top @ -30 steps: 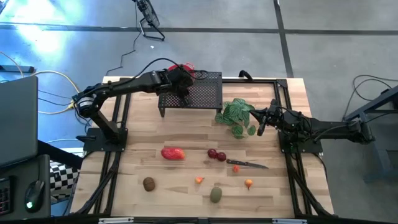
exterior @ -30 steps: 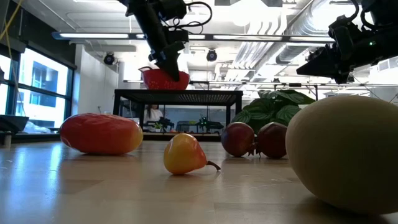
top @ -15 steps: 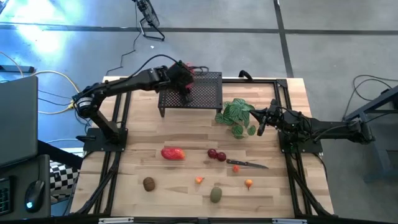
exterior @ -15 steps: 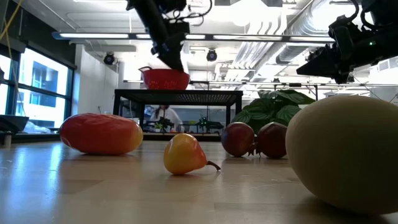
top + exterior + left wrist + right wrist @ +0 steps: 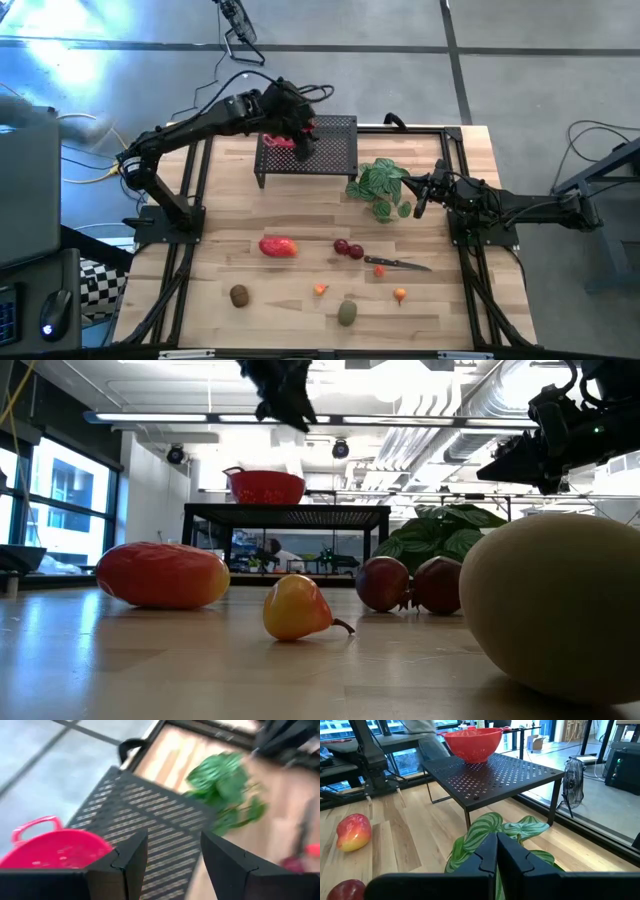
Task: Pick & Place Fruit
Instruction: Put the red mango in the red strainer bowl on the shelf
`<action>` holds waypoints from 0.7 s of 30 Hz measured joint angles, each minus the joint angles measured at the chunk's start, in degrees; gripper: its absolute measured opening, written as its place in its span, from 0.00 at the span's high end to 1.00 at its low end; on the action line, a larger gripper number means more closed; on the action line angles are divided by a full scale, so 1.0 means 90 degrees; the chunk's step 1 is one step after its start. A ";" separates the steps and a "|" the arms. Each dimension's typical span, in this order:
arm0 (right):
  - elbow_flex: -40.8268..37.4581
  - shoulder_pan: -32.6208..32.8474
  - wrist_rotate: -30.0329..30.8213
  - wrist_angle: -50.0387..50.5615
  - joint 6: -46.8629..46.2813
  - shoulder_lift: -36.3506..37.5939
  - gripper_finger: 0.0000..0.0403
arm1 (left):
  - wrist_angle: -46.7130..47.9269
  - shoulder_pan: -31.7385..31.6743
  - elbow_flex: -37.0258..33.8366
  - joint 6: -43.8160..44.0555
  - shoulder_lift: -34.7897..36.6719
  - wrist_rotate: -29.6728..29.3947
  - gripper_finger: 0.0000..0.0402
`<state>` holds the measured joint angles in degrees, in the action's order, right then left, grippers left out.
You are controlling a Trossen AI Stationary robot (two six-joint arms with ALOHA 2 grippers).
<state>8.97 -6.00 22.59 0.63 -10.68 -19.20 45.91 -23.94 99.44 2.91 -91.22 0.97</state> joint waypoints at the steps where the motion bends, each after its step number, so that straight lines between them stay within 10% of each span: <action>1: 0.0000 0.0000 0.0000 0.0000 0.0000 0.0000 0.99 | 0.0025 0.0000 0.0094 0.0152 0.0000 0.0072 0.56; 10: 0.0000 0.0000 0.0000 0.0001 -0.0002 0.0000 0.99 | 0.0155 0.0090 0.0413 -0.0821 0.0002 0.1600 0.57; 21: 0.0000 -0.0001 0.0000 0.0001 -0.0024 0.0002 0.99 | 0.0593 0.1140 0.0413 -0.1475 0.0002 0.0745 0.91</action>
<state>8.97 -6.01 22.59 0.64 -10.90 -19.18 51.24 -13.69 103.15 -10.36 -91.20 7.68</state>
